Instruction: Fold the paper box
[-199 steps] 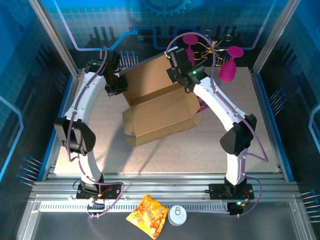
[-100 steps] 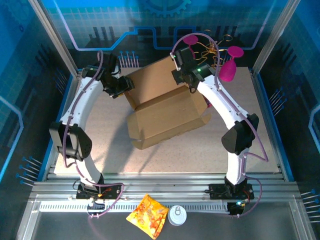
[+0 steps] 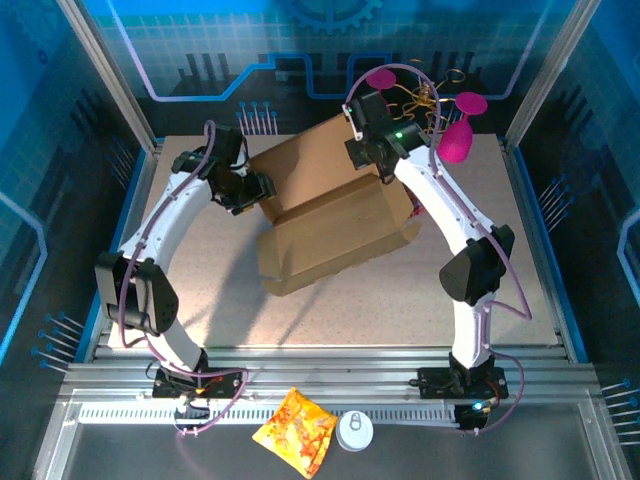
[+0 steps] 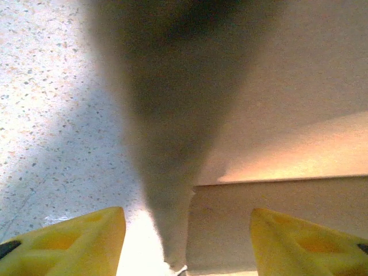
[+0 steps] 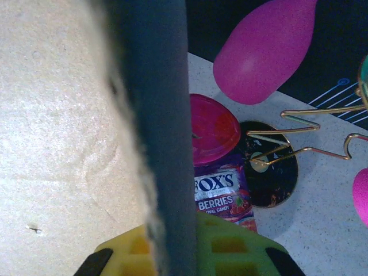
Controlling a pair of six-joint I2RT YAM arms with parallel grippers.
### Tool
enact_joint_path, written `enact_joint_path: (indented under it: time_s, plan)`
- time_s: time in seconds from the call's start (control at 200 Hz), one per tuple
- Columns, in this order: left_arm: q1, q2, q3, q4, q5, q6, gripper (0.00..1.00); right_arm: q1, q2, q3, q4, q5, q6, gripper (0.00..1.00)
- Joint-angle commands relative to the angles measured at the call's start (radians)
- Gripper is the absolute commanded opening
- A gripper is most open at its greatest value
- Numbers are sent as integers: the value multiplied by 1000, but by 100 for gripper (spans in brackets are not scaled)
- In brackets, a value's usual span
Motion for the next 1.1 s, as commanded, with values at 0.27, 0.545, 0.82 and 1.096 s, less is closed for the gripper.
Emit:
enact_joint_path:
  time_s: [0.27,0.545,0.82,1.096]
  plan:
    - [-17,19,-36,99,-50,-6,44,-30,30,74,-71,-77,52,0]
    - [-28,11,-66,121,-69,-1,15,-38,28,75,-88,-75,69,0]
    - [-30,-22,-72,103,-130,-19,0,-32,20,85,-116,-26,145,0]
    - [-32,-139,-122,165,-90,-80,57,-38,44,113,-175,-16,211,0]
